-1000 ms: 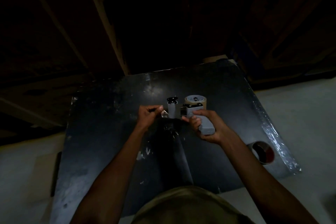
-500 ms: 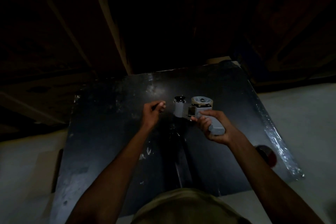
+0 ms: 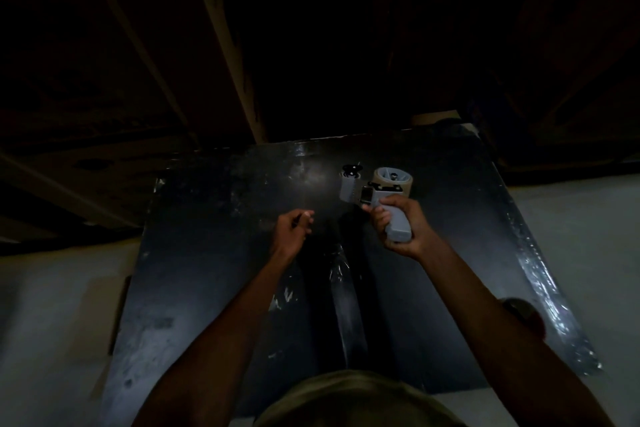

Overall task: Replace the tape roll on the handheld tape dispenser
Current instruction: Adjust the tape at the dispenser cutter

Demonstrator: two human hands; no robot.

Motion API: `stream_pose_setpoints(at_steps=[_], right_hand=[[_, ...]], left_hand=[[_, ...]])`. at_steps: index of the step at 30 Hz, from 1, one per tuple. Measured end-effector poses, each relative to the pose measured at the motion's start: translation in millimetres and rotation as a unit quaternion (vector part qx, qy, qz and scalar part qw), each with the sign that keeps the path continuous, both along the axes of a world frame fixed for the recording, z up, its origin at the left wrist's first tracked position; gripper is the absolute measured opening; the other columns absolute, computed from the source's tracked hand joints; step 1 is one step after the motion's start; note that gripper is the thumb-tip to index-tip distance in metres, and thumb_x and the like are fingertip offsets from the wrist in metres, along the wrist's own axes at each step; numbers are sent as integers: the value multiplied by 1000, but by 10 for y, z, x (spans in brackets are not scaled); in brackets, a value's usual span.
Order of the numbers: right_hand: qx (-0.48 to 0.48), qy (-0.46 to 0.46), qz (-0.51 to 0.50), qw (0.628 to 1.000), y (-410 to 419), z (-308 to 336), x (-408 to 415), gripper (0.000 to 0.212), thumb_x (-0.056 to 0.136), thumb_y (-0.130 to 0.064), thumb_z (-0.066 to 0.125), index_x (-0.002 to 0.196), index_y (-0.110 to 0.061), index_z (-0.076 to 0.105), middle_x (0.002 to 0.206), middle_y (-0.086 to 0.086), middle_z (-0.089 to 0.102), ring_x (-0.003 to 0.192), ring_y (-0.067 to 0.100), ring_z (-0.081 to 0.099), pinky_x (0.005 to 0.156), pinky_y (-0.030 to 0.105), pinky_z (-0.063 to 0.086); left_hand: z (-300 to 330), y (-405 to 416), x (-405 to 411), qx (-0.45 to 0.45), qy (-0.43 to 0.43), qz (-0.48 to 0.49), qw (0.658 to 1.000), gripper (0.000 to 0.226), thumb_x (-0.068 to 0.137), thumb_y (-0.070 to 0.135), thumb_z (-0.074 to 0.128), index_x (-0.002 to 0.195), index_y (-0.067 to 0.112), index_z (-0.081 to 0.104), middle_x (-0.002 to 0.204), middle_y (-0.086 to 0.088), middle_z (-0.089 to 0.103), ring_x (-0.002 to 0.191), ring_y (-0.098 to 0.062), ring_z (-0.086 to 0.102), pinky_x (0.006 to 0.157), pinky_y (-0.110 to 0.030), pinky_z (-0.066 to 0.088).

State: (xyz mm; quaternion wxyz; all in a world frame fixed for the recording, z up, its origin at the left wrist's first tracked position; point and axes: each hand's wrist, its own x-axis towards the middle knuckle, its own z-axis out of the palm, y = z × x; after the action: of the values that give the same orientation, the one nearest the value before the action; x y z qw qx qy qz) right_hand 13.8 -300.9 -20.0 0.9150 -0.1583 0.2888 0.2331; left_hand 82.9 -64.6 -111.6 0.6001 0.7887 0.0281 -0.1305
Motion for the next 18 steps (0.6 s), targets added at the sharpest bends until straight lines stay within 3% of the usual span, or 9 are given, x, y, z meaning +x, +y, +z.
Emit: stream_pose_setpoints(at_steps=[2,6,8,12,16,18], right_hand=[[-11,6,-15,1000,-5,-78,128,39,83,-15,61,115,7,55,64,2,59,46,8,58,43,16,50],[-24,4,-10,1000,-25,-219,372,34,88,-18,54,111,7,56,64,1,58,47,7,57,43,16,49],[-41,2,1,999,-39,-267,480,34,83,-16,59,109,6,56,63,0,57,46,7,56,43,15,48],[-78,-21,52,995,-91,-379,649,56,53,-9,83,102,9,62,61,0,56,44,8,54,41,16,46],[-123,-1,80,989,-150,-486,710,39,76,-16,56,107,7,58,58,-2,54,42,6,50,39,15,43],[-133,4,87,987,-180,-543,689,37,81,-17,54,110,7,59,60,-2,55,42,6,51,39,16,44]], left_hand=[[-26,-17,35,14,9,3,1000,20,100,14,52,108,9,69,85,-4,67,61,-8,58,52,-15,45],[-1,-38,85,29,1,-4,1000,21,99,9,51,109,1,68,91,-9,67,66,-7,58,50,-6,44],[-2,-54,111,32,-3,-8,999,21,98,5,52,108,-2,68,92,-10,66,68,-6,58,51,-6,44],[-64,-80,151,46,1,-13,999,20,97,2,53,108,-4,68,94,-11,67,69,-6,59,51,-5,44],[-116,-75,165,62,15,-19,998,20,97,2,53,107,-3,68,92,-11,67,65,-5,60,51,-6,44],[-135,-74,155,69,19,-21,997,20,97,1,52,108,-5,68,90,-12,66,61,0,60,51,-6,44]])
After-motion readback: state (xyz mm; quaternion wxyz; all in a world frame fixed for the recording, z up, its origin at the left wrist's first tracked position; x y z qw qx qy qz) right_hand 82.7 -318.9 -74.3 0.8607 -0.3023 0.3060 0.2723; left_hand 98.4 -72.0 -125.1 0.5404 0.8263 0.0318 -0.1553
